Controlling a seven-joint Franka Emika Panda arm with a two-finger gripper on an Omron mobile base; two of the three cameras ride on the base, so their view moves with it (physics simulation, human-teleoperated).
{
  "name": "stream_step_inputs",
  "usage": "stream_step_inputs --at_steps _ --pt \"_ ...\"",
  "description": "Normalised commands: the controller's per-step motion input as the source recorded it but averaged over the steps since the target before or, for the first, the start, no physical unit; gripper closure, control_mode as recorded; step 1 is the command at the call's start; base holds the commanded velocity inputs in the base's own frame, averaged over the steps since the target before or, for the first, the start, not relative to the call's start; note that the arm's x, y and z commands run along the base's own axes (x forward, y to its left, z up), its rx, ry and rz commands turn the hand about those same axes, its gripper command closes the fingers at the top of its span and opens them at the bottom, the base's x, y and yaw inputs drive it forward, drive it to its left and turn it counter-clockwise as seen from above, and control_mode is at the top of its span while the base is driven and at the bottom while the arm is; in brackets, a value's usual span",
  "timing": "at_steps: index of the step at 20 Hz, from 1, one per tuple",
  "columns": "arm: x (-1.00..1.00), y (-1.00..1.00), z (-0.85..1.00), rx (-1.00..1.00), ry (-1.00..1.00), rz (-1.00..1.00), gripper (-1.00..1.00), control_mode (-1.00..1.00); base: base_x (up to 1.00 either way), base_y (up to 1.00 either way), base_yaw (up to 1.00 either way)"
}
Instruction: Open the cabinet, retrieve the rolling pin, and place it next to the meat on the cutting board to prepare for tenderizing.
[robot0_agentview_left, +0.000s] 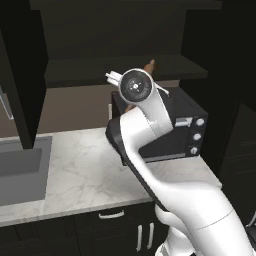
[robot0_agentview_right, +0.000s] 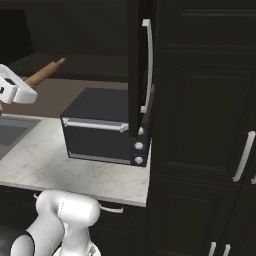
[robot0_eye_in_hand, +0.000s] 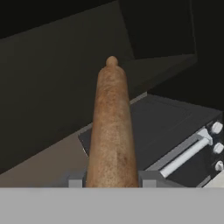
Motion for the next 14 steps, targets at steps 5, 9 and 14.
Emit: stream_step_inputs --at_steps 5,9,14 --pt "0.0 0.0 0.0 0.0 0.0 0.0 1.0 1.0 -0.39 0.0 -0.03" --pt "0.0 0.0 0.0 0.0 0.0 0.0 1.0 1.0 -0.85 0.12 -0.08" --pt "0.0 0.0 0.0 0.0 0.0 0.0 1.0 1.0 -0.89 0.16 -0.07"
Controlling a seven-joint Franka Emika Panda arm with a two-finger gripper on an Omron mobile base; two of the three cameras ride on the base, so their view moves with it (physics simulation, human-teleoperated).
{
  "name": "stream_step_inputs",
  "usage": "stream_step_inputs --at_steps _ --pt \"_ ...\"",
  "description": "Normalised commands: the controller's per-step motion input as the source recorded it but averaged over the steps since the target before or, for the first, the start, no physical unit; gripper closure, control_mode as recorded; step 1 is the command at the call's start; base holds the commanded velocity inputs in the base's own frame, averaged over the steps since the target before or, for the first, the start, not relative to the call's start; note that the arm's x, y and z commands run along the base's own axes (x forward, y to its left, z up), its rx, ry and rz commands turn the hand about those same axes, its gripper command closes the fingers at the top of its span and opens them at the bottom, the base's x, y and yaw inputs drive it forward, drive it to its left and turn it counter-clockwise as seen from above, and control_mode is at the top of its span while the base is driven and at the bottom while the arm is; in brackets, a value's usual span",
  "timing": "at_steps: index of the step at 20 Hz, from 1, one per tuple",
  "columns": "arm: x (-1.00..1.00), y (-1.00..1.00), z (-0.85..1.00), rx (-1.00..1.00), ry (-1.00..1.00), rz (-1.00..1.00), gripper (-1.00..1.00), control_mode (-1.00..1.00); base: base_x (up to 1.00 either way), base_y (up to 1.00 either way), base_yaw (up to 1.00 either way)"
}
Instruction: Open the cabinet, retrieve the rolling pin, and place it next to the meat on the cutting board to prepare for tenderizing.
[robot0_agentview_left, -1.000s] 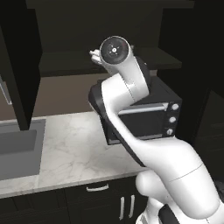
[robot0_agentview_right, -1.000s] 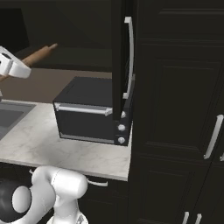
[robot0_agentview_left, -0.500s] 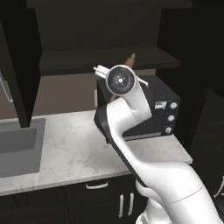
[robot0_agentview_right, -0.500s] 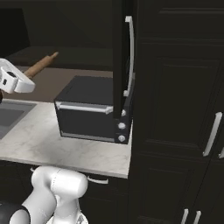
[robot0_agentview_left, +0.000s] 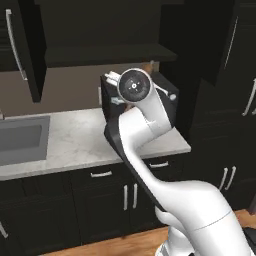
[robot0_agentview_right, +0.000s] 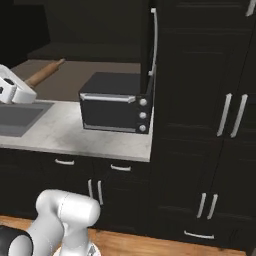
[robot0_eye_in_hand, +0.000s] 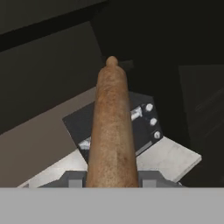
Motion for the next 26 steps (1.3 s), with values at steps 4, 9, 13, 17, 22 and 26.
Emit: stream_step_inputs --at_steps 4,9,13,17,22,26 --pt "0.0 0.0 0.0 0.0 0.0 0.0 1.0 1.0 -0.88 0.16 -0.08" --pt "0.0 0.0 0.0 0.0 0.0 0.0 1.0 1.0 -0.89 0.19 -0.08" --pt "0.0 0.0 0.0 0.0 0.0 0.0 1.0 1.0 -0.69 0.35 -0.09" --pt "0.0 0.0 0.0 0.0 0.0 0.0 1.0 1.0 -0.44 0.59 -0.11" --pt "0.0 0.0 0.0 0.0 0.0 0.0 1.0 1.0 -0.2 0.81 -0.09" --pt "0.0 0.0 0.0 0.0 0.0 0.0 1.0 1.0 -0.17 0.82 0.03"
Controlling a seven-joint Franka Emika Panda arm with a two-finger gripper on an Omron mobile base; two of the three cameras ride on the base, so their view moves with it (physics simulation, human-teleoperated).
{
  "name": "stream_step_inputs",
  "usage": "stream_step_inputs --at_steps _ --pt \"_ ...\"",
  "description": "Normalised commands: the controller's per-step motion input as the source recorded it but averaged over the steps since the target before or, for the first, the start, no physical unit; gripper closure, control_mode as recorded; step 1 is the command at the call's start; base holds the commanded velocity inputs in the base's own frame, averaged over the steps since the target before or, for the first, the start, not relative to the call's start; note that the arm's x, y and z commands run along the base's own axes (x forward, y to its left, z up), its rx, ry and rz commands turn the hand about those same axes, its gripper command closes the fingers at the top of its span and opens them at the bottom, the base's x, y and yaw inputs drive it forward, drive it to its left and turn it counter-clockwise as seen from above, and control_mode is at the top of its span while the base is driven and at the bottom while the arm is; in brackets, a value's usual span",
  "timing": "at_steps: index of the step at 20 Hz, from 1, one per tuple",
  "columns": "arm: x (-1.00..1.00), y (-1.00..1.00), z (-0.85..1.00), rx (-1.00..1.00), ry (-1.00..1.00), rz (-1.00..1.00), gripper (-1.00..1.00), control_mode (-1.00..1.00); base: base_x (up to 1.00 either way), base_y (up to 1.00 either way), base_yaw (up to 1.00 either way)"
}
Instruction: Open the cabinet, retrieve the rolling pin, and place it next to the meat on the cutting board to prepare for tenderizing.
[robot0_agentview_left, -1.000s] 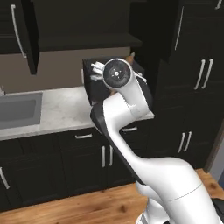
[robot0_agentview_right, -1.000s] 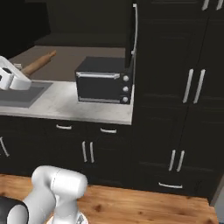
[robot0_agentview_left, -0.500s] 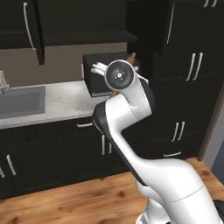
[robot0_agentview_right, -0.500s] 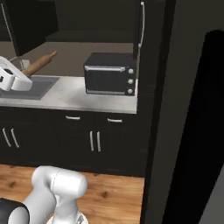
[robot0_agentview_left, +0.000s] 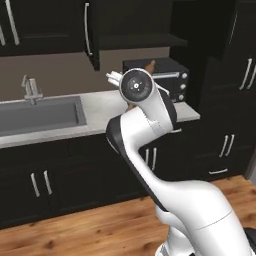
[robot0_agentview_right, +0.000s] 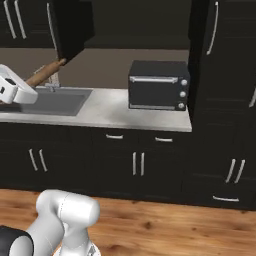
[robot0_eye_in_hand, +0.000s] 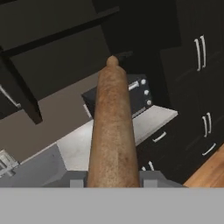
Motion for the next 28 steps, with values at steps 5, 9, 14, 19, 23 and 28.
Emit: stream_step_inputs --at_steps 5,9,14,19,23,28 --pt "0.0 0.0 0.0 0.0 0.0 0.0 1.0 1.0 -0.16 0.79 0.11" --pt "0.0 0.0 0.0 0.0 0.0 0.0 1.0 1.0 -0.09 0.67 0.15" --pt "0.0 0.0 0.0 0.0 0.0 0.0 1.0 1.0 0.0 0.47 0.22" --pt "0.0 0.0 0.0 0.0 0.0 0.0 1.0 1.0 0.01 0.29 0.33" --pt "0.0 0.0 0.0 0.0 0.0 0.0 1.0 1.0 0.23 0.1 0.4" --pt "0.0 0.0 0.0 0.0 0.0 0.0 1.0 1.0 0.35 0.05 0.44"
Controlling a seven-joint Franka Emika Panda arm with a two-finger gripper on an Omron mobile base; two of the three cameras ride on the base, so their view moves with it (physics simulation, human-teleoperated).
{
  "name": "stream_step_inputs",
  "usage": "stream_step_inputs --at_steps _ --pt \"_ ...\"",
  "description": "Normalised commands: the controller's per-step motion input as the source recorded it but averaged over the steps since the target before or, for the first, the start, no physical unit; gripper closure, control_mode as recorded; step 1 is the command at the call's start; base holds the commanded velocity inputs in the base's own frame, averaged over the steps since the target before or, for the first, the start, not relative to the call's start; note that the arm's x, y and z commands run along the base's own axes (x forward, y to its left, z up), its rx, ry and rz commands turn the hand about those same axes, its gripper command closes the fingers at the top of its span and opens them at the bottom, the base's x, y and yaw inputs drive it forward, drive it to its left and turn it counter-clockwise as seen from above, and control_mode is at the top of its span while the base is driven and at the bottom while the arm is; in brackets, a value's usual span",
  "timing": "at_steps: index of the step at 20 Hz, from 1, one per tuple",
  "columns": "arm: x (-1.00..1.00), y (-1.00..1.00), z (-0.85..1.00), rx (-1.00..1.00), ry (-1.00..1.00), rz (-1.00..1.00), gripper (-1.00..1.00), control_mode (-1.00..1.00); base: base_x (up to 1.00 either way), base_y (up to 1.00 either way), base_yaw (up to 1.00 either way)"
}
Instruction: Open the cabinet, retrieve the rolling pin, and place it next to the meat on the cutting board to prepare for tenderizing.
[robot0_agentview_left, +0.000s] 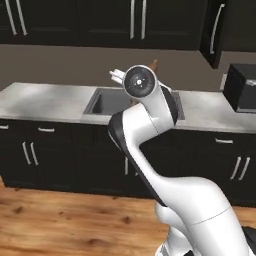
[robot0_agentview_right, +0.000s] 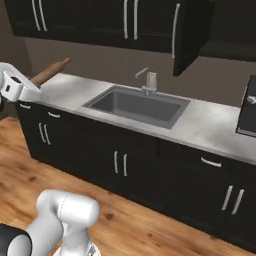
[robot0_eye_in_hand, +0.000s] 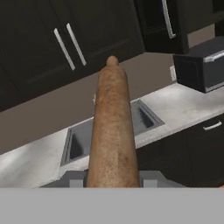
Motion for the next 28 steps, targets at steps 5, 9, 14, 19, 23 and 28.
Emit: stream_step_inputs --at_steps 5,9,14,19,23,28 --pt "0.0 0.0 0.0 0.0 0.0 0.0 1.0 1.0 0.29 0.06 0.46" --pt "0.0 0.0 0.0 0.0 0.0 0.0 1.0 1.0 0.17 0.08 0.49" --pt "0.0 0.0 0.0 0.0 0.0 0.0 1.0 1.0 0.06 0.04 0.51" --pt "0.0 0.0 0.0 0.0 0.0 0.0 1.0 1.0 0.1 0.09 0.52" --pt "0.0 0.0 0.0 0.0 0.0 0.0 1.0 1.0 0.05 0.1 0.5" --pt "0.0 0.0 0.0 0.0 0.0 0.0 1.0 1.0 0.0 0.07 0.49"
